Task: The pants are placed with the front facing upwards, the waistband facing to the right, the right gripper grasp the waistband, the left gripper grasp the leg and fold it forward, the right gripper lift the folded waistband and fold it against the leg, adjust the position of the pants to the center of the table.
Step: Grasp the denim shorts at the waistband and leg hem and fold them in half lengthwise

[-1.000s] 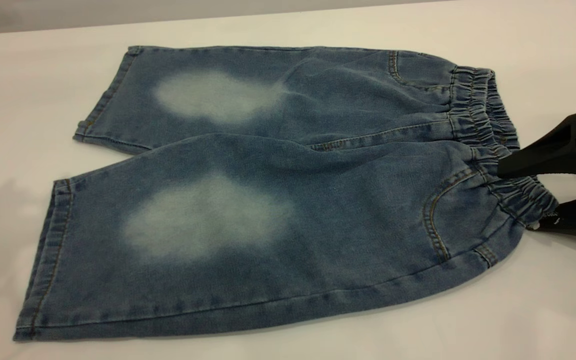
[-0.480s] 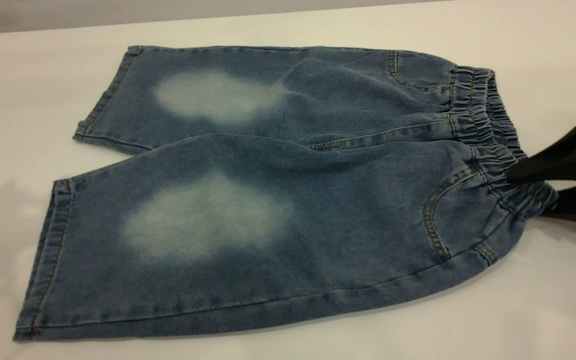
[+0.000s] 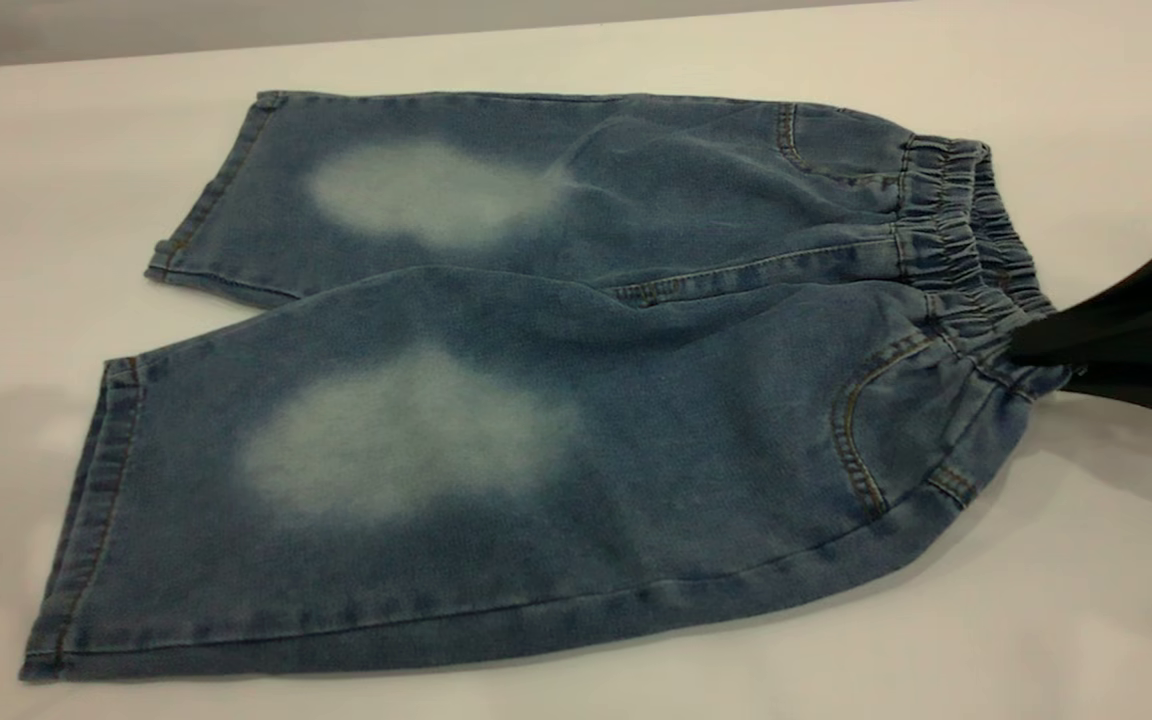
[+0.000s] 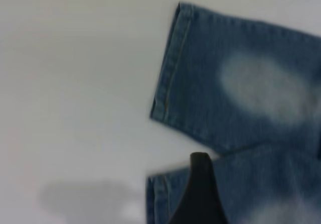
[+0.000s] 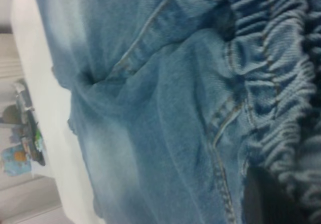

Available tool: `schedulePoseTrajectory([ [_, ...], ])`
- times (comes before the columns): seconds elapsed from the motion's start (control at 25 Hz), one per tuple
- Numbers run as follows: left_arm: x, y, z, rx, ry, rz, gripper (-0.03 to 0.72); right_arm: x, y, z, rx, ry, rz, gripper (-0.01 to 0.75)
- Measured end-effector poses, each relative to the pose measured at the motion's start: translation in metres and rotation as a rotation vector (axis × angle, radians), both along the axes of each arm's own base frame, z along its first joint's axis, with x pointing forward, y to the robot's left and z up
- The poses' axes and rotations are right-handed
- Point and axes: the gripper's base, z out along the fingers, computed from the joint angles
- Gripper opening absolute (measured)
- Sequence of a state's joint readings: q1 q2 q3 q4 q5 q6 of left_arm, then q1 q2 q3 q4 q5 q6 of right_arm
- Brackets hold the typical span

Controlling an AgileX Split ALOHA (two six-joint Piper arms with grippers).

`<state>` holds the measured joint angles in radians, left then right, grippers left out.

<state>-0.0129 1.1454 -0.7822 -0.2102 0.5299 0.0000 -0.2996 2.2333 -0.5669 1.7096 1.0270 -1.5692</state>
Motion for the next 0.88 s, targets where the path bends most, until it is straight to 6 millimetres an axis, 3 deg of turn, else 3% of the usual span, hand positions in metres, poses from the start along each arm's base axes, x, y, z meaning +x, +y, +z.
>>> schedulePoseTrajectory([
  [0.36,-0.013,-0.003,-0.016,0.016,0.225,-0.074,0.517,-0.001,0.002,0.003,0.032,-0.015,0.019,0.034],
  [0.68,-0.010,-0.006,-0.056,0.038,0.552,-0.196,0.517,-0.002,0.003,0.003,0.030,-0.015,0.037,0.034],
  [0.88,-0.004,-0.018,-0.083,0.072,0.695,-0.313,0.517,-0.002,0.002,0.002,0.026,-0.013,0.038,0.034],
])
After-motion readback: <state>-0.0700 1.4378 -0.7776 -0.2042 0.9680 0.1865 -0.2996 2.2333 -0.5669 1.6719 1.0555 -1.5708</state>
